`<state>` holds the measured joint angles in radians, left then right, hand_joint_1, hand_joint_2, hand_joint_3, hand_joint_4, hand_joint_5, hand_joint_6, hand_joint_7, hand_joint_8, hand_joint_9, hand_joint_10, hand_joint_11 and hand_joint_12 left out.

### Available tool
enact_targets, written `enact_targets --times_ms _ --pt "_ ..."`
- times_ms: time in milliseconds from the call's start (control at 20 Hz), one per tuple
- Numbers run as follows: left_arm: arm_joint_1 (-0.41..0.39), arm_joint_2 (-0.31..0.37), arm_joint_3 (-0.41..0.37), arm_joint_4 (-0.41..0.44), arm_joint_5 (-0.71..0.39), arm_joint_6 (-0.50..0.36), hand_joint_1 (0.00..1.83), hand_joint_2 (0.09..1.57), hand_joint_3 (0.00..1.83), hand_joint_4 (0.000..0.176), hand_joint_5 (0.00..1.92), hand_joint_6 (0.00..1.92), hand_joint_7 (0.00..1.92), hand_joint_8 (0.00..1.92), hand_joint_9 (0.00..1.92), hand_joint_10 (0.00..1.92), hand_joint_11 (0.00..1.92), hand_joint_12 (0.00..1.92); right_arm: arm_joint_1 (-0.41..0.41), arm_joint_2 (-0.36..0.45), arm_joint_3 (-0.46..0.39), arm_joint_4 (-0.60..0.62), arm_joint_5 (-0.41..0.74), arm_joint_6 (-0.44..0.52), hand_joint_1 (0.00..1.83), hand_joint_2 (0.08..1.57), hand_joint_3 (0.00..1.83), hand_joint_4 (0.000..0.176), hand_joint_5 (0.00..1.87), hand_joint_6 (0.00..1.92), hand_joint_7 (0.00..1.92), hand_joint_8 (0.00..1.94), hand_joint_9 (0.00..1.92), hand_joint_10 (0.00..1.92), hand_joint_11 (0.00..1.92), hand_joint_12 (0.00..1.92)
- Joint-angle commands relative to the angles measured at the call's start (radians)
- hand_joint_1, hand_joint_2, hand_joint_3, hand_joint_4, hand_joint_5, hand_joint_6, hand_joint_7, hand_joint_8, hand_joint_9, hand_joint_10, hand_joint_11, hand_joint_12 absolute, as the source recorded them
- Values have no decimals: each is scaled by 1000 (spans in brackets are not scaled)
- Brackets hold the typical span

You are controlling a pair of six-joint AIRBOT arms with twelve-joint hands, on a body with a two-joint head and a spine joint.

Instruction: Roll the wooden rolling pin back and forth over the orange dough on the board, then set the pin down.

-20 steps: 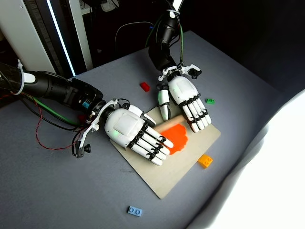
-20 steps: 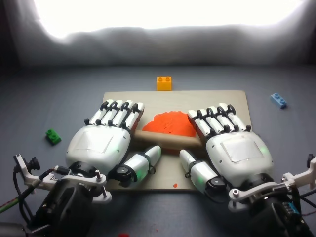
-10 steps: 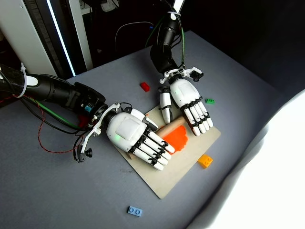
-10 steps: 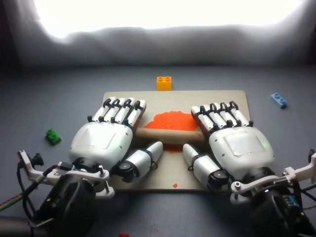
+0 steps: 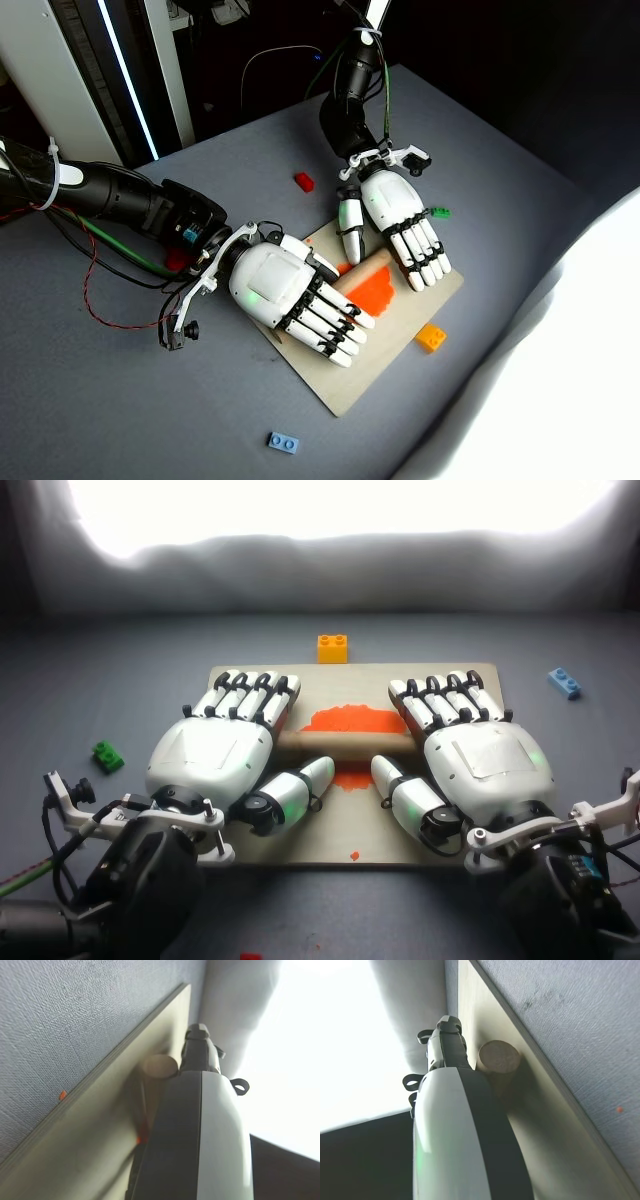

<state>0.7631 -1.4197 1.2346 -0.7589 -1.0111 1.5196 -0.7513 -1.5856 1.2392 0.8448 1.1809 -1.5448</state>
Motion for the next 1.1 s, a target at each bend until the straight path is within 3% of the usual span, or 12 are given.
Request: enact_targets --times_ms 0,400,500,700,800,1050 --pt "-10 -2 8 43 -73 -1 0 1387 13 0 0 0 0 0 0 0 0 0 14 3 7 -68 85 6 0 1453 4 0 137 0 157 0 108 0 0 45" --pt "-42 -10 49 42 -39 -7 0 1396 14 0 0 0 0 0 0 0 0 0 22 -13 63 -68 59 24 0 1456 0 0 163 13 173 7 122 8 0 231" --pt "-47 -12 59 42 -33 -11 0 1399 15 0 0 0 0 0 0 0 0 0 24 -17 72 -67 56 28 0 1452 0 0 114 1 129 1 94 0 0 141" --pt "-50 -16 74 41 -22 -13 0 1388 8 0 0 0 0 0 0 0 0 0 28 -24 94 -65 46 32 0 1464 3 0 125 3 139 2 99 2 0 152" --pt "-51 -21 83 38 -16 -18 0 1371 0 0 0 0 0 0 0 0 0 0 33 -26 104 -65 38 38 0 1458 0 0 103 3 127 2 80 3 0 18" --pt "-60 -33 106 31 3 -24 0 1372 1 0 0 0 0 0 0 0 0 0 41 -29 128 -65 19 50 0 1462 1 0 140 16 162 15 124 20 52 28"
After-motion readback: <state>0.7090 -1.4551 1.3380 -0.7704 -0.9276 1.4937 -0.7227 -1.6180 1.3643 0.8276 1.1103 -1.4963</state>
